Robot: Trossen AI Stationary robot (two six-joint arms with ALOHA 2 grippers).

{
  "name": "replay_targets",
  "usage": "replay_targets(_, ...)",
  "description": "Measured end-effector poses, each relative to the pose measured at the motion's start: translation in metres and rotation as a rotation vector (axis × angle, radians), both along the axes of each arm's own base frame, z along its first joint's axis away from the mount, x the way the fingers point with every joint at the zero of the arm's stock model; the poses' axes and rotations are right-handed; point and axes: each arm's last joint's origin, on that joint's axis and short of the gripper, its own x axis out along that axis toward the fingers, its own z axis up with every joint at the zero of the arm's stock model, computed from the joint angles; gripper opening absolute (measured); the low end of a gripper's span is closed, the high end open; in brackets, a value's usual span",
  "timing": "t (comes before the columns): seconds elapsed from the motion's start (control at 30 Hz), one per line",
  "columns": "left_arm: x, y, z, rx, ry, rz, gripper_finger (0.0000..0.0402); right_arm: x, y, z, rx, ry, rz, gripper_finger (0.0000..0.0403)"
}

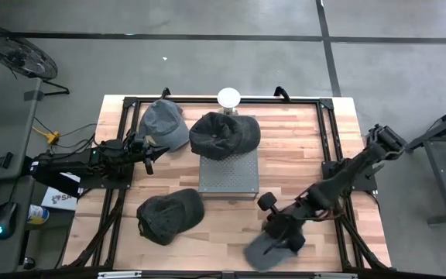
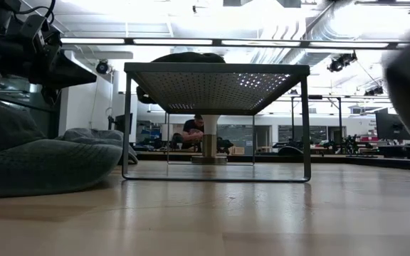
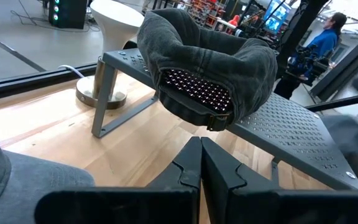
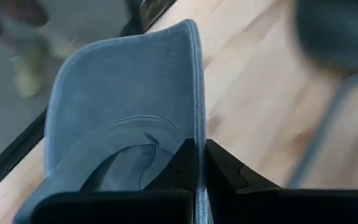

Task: Pick & Place hat
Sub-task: Put the bottom gray cap on the shelf

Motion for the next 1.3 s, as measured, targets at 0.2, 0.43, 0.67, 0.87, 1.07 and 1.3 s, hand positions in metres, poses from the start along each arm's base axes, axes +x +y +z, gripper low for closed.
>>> replay_targets(0.2,0.000,0.000,0.000,0.000,0.000,0.000,0.0001,-0.008,0.013,0.064,-0.152,-0.215,-0.062,0.0005)
replay_targets(0.43,0.000,0.000,0.000,0.000,0.000,0.000,0.0001,-0.020,0.026,0.132,-0.211,-0.456,-0.089,0.0005)
replay_targets(0.67,0.000,0.000,0.000,0.000,0.000,0.000,0.0001,-0.022,0.024,0.173,-0.268,-0.658,-0.190,0.0005)
replay_targets(0.87,0.000,0.000,0.000,0.000,0.000,0.000,0.0001,-0.005,0.009,0.183,-0.350,-0.762,-0.307,0.0005)
replay_targets(1.07,0.000,0.000,0.000,0.000,0.000,0.000,0.0001,0.011,-0.008,0.198,-0.514,-0.872,-0.403,0.0005)
replay_targets(1.3,0.000,0.000,0.000,0.000,0.000,0.000,0.0001,0.018,-0.025,0.209,-0.759,-0.875,-0.491,0.0005)
